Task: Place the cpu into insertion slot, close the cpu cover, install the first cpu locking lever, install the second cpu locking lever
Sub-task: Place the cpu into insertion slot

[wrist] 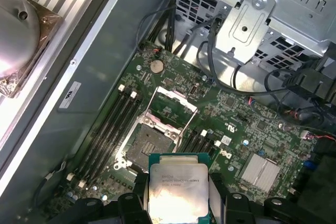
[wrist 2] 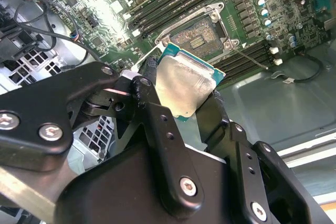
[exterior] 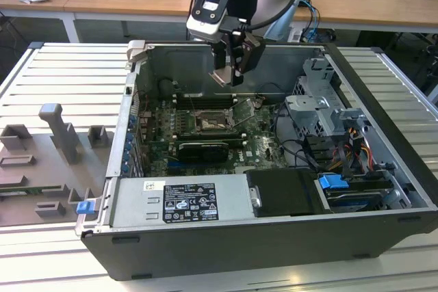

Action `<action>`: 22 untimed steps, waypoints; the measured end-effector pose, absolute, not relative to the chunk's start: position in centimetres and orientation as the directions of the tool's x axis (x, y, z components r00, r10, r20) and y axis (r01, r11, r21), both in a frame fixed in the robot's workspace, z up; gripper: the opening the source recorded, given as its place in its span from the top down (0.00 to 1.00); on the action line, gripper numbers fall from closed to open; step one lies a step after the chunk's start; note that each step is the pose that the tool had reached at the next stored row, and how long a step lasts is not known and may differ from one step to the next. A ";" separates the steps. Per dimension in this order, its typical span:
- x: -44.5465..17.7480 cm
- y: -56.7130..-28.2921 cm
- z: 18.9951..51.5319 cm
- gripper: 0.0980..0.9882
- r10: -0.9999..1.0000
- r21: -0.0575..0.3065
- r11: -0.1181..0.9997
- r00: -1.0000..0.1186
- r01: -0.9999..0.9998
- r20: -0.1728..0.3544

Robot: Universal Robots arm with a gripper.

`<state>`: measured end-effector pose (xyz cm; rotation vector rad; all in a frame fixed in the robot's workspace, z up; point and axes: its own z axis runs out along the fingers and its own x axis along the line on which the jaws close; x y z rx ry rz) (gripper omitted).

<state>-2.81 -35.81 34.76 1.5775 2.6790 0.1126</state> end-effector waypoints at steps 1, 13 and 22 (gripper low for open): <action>-2.8 -35.8 34.6 0.50 0.877 0.078 0.478 -0.480 0.875 0.010; -2.8 -35.8 33.4 0.50 0.941 0.076 0.337 -0.339 0.938 0.011; -2.8 -35.8 32.4 0.50 0.953 0.058 0.300 -0.302 0.952 0.017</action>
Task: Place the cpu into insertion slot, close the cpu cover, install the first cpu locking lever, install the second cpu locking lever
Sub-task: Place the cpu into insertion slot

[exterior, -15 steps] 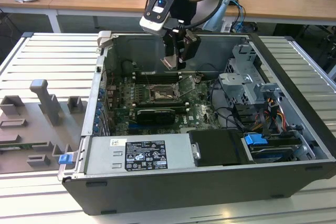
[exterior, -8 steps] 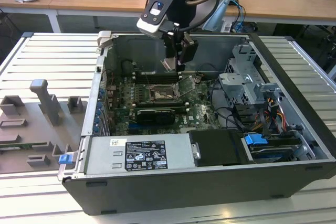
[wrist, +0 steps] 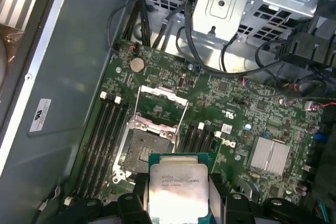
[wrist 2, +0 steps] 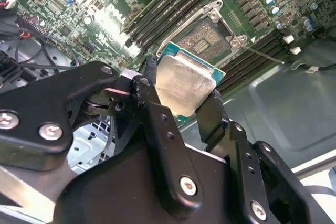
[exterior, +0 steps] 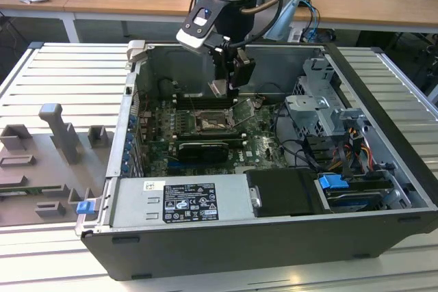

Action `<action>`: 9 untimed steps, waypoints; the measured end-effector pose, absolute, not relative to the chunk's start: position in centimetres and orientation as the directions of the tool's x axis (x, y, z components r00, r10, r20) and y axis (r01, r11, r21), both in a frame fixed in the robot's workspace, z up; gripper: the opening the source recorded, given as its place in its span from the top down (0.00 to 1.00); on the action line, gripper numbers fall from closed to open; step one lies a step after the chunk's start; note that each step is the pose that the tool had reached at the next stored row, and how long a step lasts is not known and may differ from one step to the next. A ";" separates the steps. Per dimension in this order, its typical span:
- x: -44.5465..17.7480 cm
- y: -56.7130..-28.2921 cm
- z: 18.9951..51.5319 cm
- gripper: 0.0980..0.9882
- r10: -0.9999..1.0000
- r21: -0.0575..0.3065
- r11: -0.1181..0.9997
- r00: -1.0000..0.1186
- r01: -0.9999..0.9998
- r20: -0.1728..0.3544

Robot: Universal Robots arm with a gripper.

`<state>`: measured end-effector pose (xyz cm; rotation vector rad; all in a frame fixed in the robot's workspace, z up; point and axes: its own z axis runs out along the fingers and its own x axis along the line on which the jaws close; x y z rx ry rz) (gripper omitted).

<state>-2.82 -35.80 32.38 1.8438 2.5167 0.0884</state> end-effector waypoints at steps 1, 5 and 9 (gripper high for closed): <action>-2.8 -35.8 32.3 0.50 0.954 0.056 0.297 -0.299 0.953 0.018; -2.8 -35.8 32.2 0.50 0.956 0.054 0.291 -0.292 0.955 0.018; -2.8 -35.8 32.1 0.50 0.958 0.054 0.286 -0.287 0.957 0.018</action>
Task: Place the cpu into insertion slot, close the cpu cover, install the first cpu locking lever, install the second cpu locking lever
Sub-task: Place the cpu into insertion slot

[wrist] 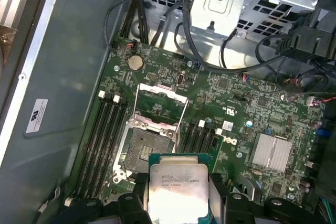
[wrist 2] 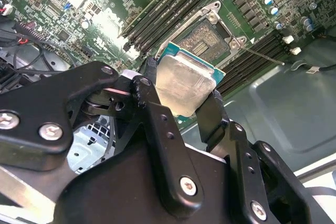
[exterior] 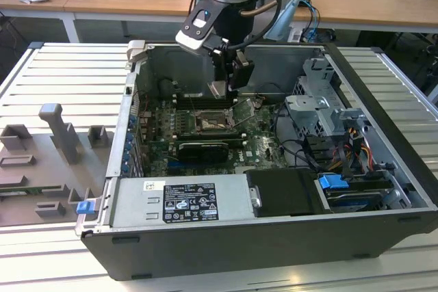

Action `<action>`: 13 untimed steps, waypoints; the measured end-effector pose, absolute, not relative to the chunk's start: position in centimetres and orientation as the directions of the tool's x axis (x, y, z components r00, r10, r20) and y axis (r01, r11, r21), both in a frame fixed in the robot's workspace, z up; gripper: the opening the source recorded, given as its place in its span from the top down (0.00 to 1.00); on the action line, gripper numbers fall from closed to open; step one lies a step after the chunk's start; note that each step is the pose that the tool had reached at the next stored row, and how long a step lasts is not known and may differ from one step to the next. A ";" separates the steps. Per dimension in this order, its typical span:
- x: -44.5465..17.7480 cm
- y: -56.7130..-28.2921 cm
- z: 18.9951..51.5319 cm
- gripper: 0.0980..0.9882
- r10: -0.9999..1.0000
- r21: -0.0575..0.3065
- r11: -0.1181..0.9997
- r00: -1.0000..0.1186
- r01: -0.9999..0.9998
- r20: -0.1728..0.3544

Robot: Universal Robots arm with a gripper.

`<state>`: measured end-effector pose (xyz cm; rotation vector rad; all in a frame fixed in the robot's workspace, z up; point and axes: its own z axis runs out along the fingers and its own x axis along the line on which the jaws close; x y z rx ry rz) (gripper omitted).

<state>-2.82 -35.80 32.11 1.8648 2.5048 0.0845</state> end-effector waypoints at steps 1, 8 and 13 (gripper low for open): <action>-2.8 -35.8 32.1 0.50 0.958 0.054 0.285 -0.286 0.957 0.018; -2.8 -35.8 31.9 0.50 0.959 0.054 0.281 -0.282 0.958 0.018; -2.8 -35.8 31.6 0.50 0.959 0.053 0.281 -0.282 0.958 0.018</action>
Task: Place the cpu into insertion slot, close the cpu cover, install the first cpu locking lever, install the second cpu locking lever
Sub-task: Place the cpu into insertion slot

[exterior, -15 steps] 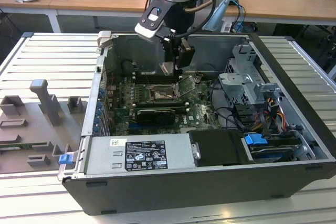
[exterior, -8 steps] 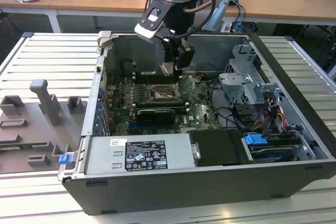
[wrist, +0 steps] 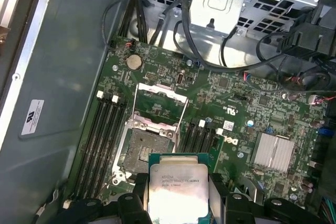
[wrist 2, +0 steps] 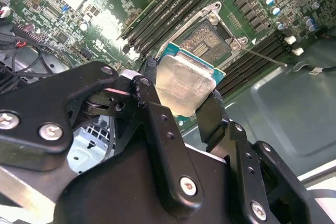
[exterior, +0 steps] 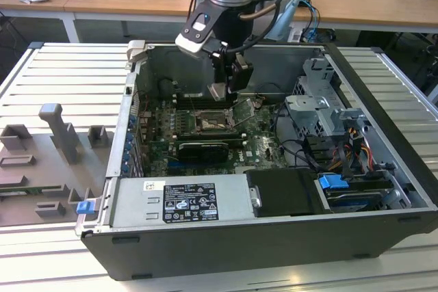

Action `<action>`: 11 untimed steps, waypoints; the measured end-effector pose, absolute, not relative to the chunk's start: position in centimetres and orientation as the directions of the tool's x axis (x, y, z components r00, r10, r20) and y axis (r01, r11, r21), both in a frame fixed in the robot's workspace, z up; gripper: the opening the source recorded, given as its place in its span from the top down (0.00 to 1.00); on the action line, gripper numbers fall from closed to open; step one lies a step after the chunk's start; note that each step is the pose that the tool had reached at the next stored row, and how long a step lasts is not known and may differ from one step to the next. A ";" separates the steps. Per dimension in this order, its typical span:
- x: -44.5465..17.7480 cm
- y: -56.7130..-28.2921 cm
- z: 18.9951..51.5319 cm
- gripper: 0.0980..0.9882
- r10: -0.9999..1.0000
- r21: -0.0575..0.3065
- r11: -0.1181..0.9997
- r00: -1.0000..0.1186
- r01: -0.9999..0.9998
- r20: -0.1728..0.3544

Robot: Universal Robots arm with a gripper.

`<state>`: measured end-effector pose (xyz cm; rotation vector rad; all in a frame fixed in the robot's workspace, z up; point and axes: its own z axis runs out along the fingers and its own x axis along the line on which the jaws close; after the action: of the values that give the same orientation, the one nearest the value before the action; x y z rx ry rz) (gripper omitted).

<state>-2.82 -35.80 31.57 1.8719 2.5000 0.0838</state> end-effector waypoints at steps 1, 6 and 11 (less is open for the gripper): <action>-2.8 -35.8 31.5 0.50 0.959 0.053 0.281 -0.282 0.958 0.018; -2.8 -35.8 31.3 0.50 0.959 0.053 0.281 -0.282 0.958 0.018; -2.8 -35.8 31.1 0.50 0.959 0.051 0.281 -0.282 0.958 0.019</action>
<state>-2.82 -35.80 31.07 1.8728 2.5013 0.0819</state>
